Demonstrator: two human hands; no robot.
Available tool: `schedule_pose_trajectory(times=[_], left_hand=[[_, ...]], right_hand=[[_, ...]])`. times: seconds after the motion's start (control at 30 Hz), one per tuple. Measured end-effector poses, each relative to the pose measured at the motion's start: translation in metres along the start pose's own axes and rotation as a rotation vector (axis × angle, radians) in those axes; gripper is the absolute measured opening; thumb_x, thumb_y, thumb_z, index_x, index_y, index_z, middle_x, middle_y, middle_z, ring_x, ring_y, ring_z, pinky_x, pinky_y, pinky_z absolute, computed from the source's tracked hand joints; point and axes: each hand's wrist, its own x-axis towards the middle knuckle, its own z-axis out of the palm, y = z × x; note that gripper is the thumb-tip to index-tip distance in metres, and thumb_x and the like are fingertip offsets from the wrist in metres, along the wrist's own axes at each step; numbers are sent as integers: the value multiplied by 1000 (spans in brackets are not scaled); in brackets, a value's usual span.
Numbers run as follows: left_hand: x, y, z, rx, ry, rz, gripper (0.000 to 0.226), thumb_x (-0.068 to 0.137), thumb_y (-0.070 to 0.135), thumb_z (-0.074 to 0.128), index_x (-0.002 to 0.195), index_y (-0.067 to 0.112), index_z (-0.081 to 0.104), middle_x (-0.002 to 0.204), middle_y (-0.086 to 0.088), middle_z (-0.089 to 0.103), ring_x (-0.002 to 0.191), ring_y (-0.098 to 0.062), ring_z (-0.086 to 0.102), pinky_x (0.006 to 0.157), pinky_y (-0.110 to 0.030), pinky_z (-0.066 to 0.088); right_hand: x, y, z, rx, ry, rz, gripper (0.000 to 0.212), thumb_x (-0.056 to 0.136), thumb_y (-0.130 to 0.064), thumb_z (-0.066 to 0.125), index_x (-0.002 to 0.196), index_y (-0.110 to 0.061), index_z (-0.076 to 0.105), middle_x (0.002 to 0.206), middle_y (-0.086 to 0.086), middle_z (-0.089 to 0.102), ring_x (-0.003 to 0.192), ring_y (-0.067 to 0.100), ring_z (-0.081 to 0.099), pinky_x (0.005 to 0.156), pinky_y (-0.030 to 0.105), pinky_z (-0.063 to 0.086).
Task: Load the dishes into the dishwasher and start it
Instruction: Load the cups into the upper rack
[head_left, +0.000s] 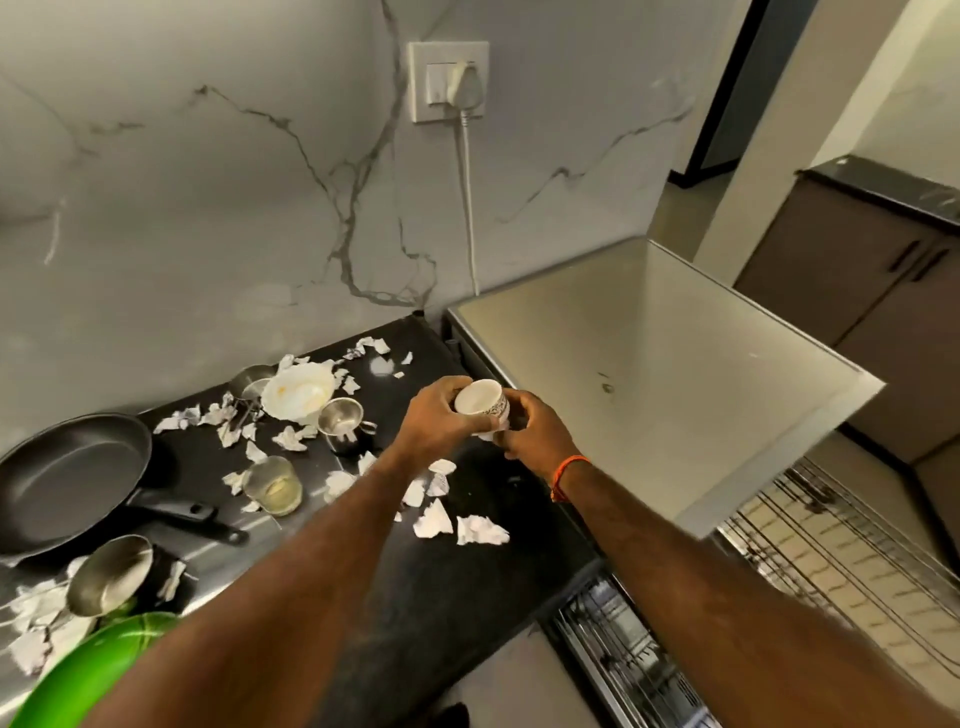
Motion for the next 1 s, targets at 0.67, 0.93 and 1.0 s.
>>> schedule_pose_trajectory(times=[0.67, 0.93, 1.0], left_hand=[[-133, 136, 309, 147, -366, 241, 15, 85, 22, 77, 99, 16, 77, 93, 2, 73, 77, -4, 65, 69, -10, 49], [-140, 131, 444, 100, -989, -74, 42, 94, 53, 55, 100, 15, 74, 104, -7, 75, 100, -27, 70, 89, -49, 57], [-141, 126, 471, 37, -1069, -212, 41, 99, 48, 54, 111, 13, 71, 118, -9, 71, 105, -21, 67, 88, -39, 57]], right_hand=[[-255, 171, -251, 164, 640, 230, 52, 71, -19, 89, 116, -15, 62, 108, -2, 66, 99, 15, 64, 85, 32, 58], [-303, 265, -288, 241, 856, 492, 47, 71, -16, 89, 109, -18, 61, 106, 4, 68, 97, 22, 67, 85, 41, 59], [-303, 291, -287, 286, 905, 556, 51, 71, -19, 89, 112, -19, 59, 111, 2, 66, 101, 19, 65, 88, 44, 58]])
